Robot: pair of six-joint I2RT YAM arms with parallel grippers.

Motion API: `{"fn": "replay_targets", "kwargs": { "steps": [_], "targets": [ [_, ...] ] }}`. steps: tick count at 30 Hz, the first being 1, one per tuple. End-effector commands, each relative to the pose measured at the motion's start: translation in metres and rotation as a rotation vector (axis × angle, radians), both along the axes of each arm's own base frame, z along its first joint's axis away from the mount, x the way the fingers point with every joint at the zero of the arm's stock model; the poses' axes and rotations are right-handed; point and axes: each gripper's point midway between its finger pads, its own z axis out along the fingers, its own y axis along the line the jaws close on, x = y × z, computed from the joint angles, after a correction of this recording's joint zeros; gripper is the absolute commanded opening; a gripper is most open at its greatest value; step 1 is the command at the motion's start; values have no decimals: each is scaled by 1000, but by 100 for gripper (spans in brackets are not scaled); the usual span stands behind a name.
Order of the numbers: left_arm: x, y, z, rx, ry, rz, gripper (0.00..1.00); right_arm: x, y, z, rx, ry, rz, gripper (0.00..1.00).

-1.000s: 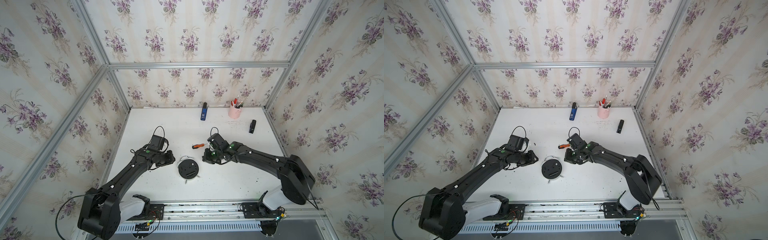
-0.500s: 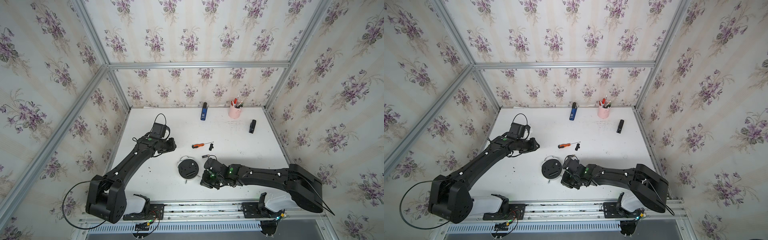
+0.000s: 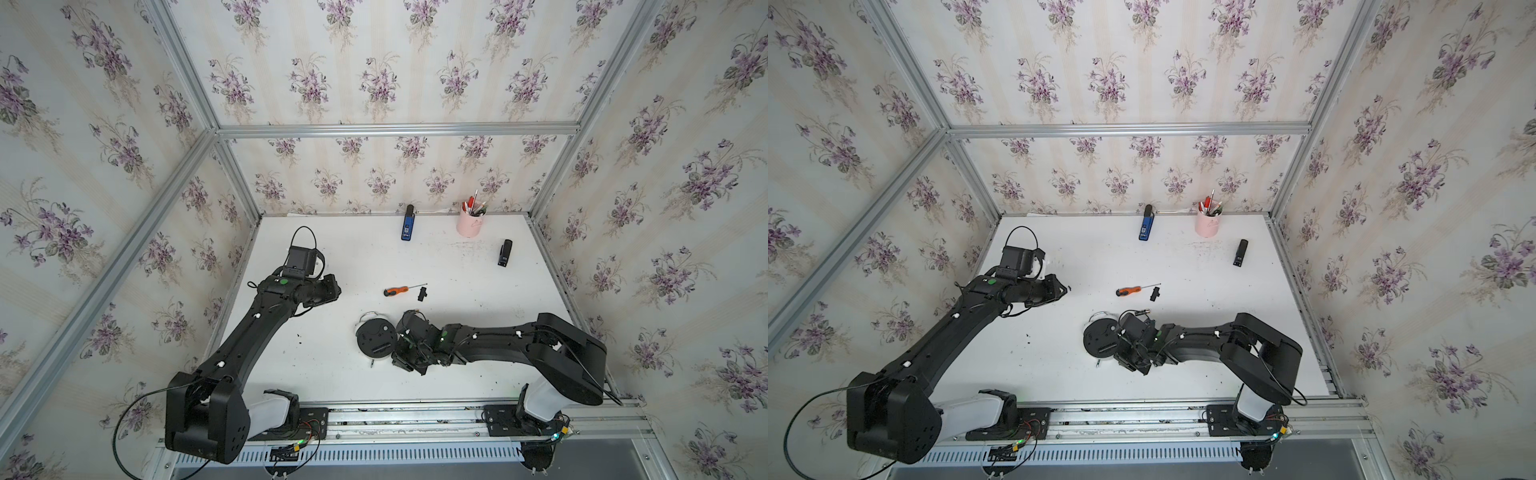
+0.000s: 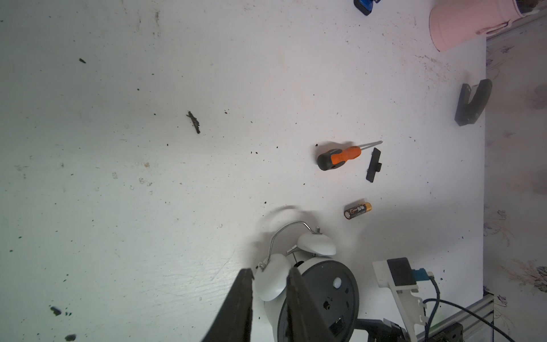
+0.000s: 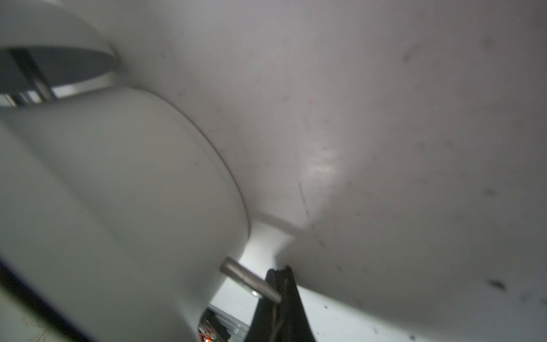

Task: Remove the battery from the alarm
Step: Adjust the alarm at the center of the board.

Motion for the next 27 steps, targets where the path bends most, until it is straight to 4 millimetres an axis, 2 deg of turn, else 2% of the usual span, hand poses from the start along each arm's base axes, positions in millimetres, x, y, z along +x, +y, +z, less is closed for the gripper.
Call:
{"fn": "replay_targets", "kwargs": {
  "steps": [1, 8, 12, 17, 20, 23, 26, 27],
  "targets": [
    [-4, -2, 2, -21, -1, -32, 26, 19, -3, -3, -43, -41, -4, 0],
    [-8, 0, -3, -15, 16, -39, 26, 71, -10, 1, -107, -103, 13, 0],
    [-13, 0, -10, -24, 30, -44, 25, 101, -4, -2, -123, -120, 94, 0],
    [-20, 0, -15, -36, 40, -37, 26, 118, -3, -2, -159, -144, 147, 0],
    [-24, 3, -21, -29, 50, -27, 26, 123, 0, 13, -137, -188, 183, 0],
    [-29, 2, -22, -40, 61, -33, 27, 116, -11, 41, -134, -223, 231, 10],
    [-32, 2, -17, -43, 47, -37, 31, 114, -40, 73, -163, -264, 229, 26],
    [-33, 1, -15, -52, 40, -41, 35, 118, -56, 79, -192, -269, 215, 37]
  ]
}}
